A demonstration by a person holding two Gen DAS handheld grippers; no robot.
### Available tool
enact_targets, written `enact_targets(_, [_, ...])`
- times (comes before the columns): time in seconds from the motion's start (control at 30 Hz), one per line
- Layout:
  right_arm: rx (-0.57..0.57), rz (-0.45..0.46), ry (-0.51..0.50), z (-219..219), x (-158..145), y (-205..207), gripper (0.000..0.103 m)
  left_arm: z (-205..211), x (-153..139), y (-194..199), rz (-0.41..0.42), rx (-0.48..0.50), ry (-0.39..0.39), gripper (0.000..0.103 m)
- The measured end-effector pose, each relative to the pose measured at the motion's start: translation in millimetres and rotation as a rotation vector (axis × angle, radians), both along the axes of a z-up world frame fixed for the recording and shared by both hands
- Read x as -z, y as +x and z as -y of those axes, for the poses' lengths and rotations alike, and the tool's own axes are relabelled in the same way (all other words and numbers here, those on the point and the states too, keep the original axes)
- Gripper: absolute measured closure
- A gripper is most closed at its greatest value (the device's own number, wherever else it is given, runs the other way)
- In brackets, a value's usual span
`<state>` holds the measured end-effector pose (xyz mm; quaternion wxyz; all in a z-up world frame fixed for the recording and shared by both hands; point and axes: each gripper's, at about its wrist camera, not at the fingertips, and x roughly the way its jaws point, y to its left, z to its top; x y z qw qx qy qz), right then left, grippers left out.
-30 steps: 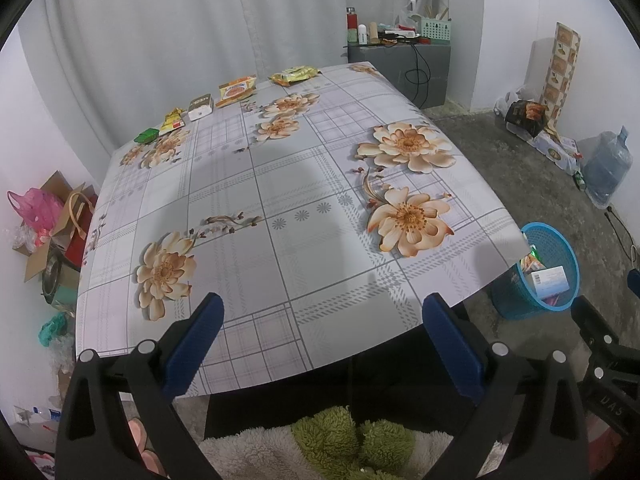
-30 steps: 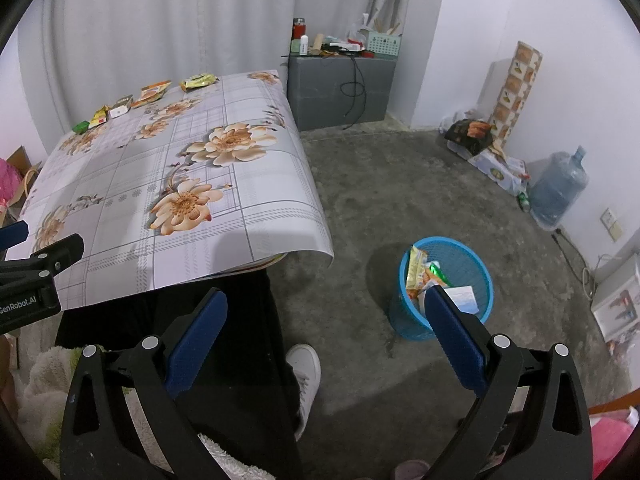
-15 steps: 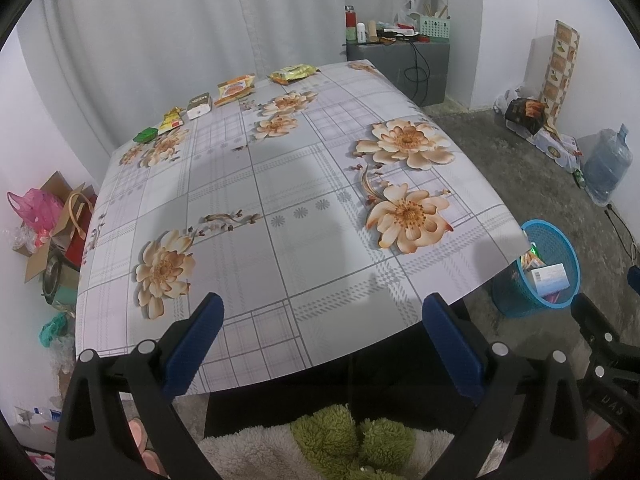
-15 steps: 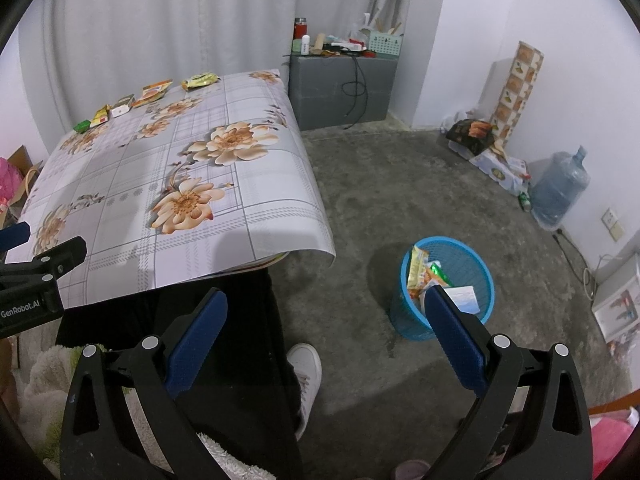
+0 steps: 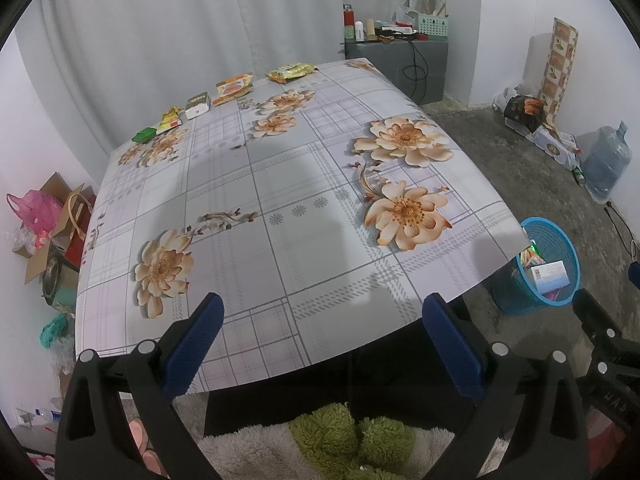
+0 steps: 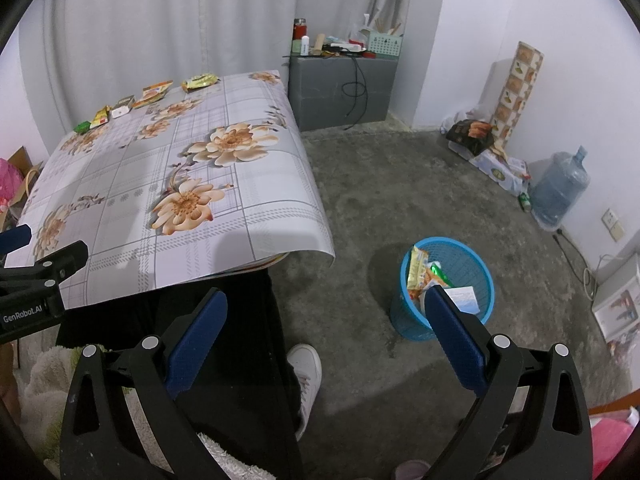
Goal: Collect trash
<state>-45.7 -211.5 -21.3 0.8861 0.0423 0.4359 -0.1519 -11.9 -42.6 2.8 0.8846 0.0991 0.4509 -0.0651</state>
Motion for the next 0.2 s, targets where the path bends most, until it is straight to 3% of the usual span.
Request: enact_targets(0.2, [-0.002, 0.002, 0.0, 2.0, -0.4, -1.3, 0.008, -1.8, 2.0, -1.6, -0.004, 0.002, 0.002, 0.006])
